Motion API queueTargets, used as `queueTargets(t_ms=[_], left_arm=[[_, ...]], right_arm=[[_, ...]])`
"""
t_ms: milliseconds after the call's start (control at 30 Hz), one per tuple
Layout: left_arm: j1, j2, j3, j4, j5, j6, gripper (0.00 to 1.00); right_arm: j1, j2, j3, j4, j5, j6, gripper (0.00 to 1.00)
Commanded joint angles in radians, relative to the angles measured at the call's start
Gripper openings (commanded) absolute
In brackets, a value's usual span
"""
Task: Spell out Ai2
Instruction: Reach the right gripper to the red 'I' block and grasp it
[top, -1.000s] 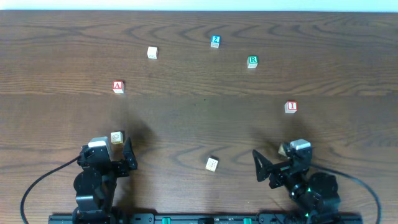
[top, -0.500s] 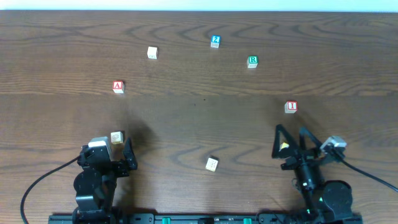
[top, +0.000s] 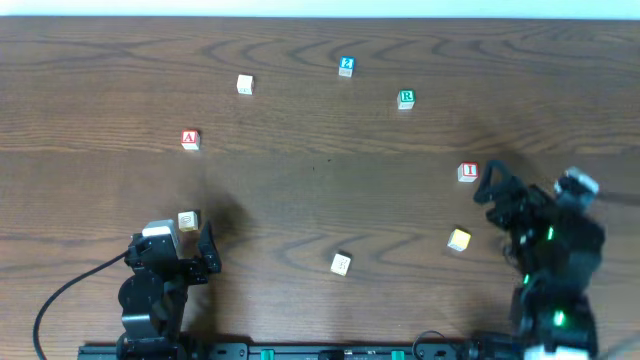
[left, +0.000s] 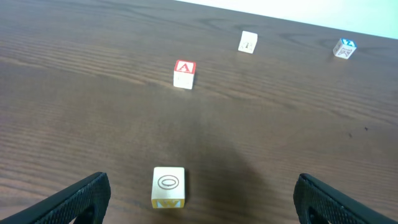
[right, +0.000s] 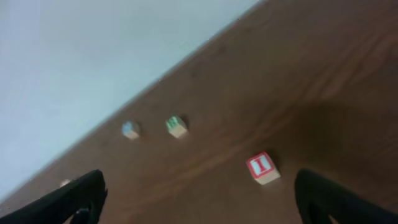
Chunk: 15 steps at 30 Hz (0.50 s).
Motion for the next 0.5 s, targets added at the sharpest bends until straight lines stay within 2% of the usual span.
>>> queueTargets(t_ms=[0, 67, 100, 233, 467], left_arm=[[0.001, -0.006, -0.019, -0.001, 0.006, 0.021, 0.95], [0.001, -0.006, -0.019, -0.001, 0.006, 0.021, 0.95], [0.001, -0.006, -0.019, -0.001, 0.006, 0.021, 0.95], [0.001, -0.006, -0.019, -0.001, 0.006, 0.021, 0.95], [0.001, -0.006, -0.019, -0.001, 0.006, 0.021, 0.96]], right_arm=[[-0.017, 0.216, 0.141, -0.057, -0.047, -0.112, 0.96], [-0.016, 0.343, 0.230, -0.118, -0.056, -0.150, 0.96], [-0.016, 0.416, 0.286, -0.162, -0.058, -0.173, 0.99], [-0.016, 0.675, 0.499, -0.344, -0.057, -0.269, 0.99], [-0.016, 1.013, 0.768, -0.580, -0.045, -0.418, 0.99]])
